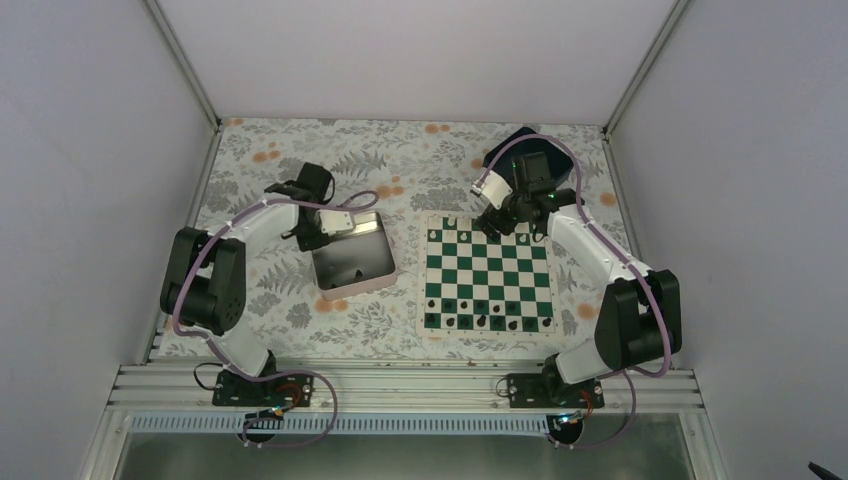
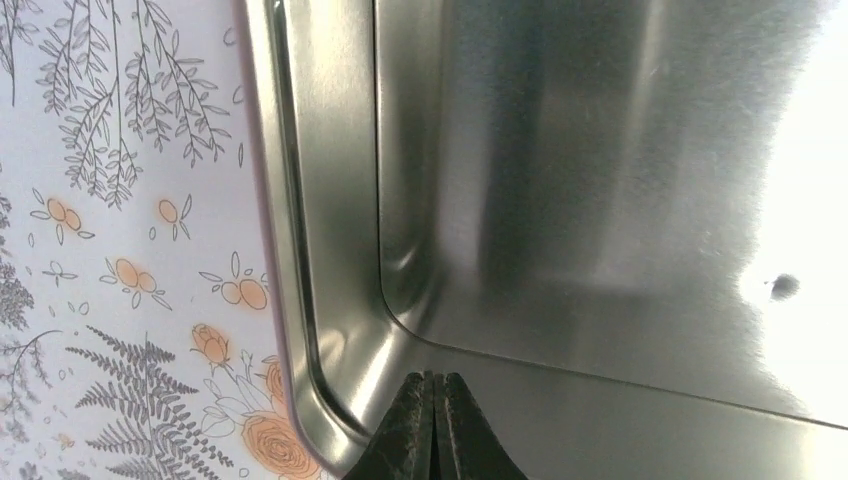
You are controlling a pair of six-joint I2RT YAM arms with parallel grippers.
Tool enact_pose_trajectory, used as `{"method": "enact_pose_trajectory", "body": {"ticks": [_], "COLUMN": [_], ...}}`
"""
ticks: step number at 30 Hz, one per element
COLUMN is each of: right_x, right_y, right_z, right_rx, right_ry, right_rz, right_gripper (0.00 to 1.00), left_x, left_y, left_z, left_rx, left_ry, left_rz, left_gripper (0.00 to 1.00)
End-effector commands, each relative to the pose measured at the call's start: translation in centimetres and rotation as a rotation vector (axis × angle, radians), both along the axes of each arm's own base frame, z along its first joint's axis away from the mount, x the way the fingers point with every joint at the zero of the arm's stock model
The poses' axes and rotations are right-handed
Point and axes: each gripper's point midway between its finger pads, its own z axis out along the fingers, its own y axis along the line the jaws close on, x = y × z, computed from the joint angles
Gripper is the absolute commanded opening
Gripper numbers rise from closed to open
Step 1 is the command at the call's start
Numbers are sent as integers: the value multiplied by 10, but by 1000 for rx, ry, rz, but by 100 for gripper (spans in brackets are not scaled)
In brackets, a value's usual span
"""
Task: Set up the chess pieces on the board
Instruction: Adjust the storage box at the center of the board.
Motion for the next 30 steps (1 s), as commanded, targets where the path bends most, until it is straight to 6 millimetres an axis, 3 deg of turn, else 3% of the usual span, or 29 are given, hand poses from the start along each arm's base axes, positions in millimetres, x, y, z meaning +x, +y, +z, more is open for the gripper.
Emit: {"method": "enact_pose_trajectory", "body": {"ticks": [1,10,17,23,28,30], "right_x": [-2,-3,-5,-7,-8,-8], "right_y": [2,4,8,9,10,10], "right_z": [8,8,8,8,7,7], "right_rx": [6,10,7,7,3,2], "right_ry": [-23,-22,-18,-15,-9,-12], "right_rz": [0,8,20,26,30,30], "right_gripper": [100,100,100,100,100,100], "left_x": [3,-19,-57,-87,-102,-102], "left_y": [16,46,70,69,71,62], "left_z": [-13,-16,-9,2,2,7], "left_rx": [83,161,202,169,182,161], "left_ry": [-20,-2,49,106,135,131], "left_rz": [-7,25,70,104,118,108], "left_gripper": [2,2,2,2,2,2]}}
